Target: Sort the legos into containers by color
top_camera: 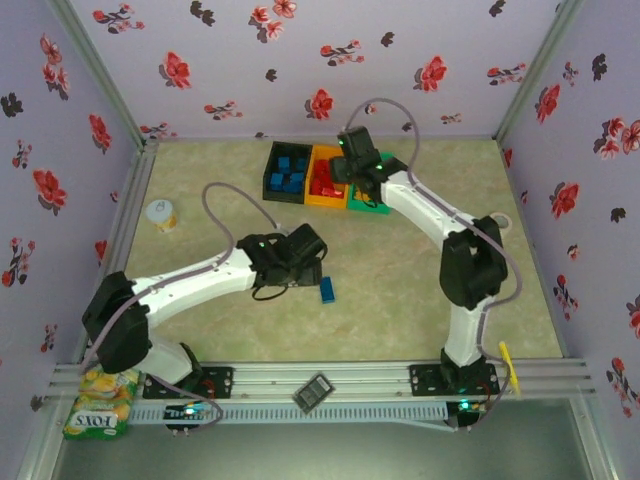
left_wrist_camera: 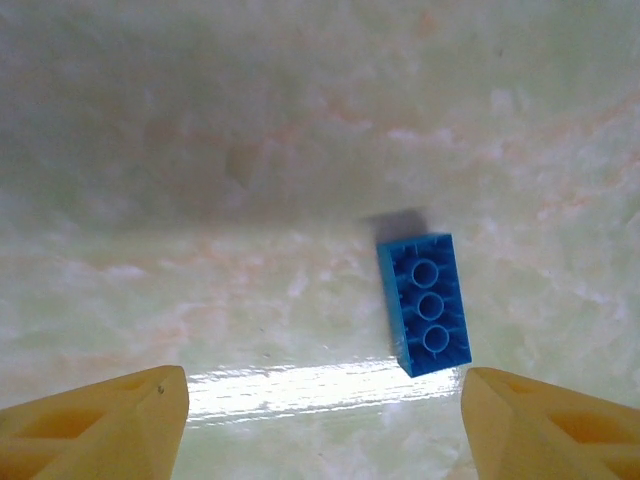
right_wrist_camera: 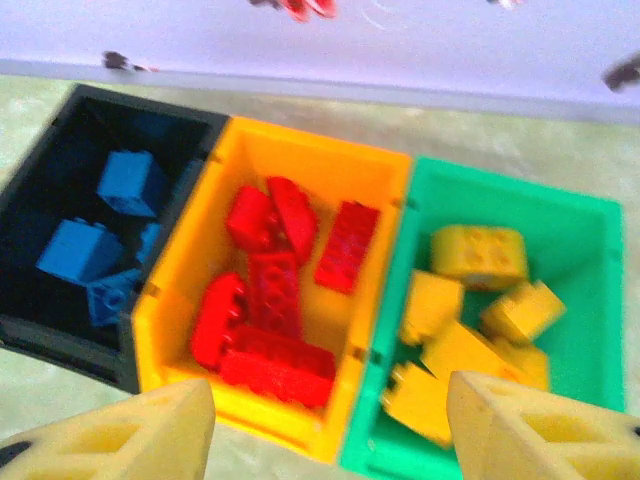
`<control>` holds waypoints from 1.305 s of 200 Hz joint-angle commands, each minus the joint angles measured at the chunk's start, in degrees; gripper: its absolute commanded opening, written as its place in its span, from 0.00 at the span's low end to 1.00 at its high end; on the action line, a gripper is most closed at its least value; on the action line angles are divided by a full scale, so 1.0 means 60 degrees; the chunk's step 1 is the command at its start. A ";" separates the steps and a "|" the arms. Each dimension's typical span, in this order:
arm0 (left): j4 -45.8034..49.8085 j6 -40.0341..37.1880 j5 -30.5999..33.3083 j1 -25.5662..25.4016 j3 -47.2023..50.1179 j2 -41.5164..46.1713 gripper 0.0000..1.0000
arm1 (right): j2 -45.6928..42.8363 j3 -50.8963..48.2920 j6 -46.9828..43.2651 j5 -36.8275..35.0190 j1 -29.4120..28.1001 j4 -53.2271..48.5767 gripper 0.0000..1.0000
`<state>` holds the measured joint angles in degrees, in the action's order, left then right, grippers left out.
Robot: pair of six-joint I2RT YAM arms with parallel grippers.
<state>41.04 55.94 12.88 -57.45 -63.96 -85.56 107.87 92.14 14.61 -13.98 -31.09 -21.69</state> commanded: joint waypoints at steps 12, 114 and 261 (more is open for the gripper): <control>-0.0994 0.0989 -0.0624 -0.0249 0.0138 -0.0813 0.73 | -0.0922 -0.1520 0.0345 0.0163 0.0429 0.0375 0.63; -0.1273 0.0488 -0.1132 -0.0551 -0.0995 -0.2989 0.70 | -0.3173 -0.3875 -0.0866 0.0673 0.0636 0.1272 0.63; -0.0216 0.0003 -0.0800 -0.0532 -0.1790 -0.4109 0.58 | -0.3755 -0.4223 -0.0868 0.0737 0.0838 0.1267 0.63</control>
<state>37.34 57.04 6.63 -60.38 -73.36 -108.86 86.67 67.66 10.46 -10.07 -26.57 -14.76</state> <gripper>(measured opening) 0.581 0.631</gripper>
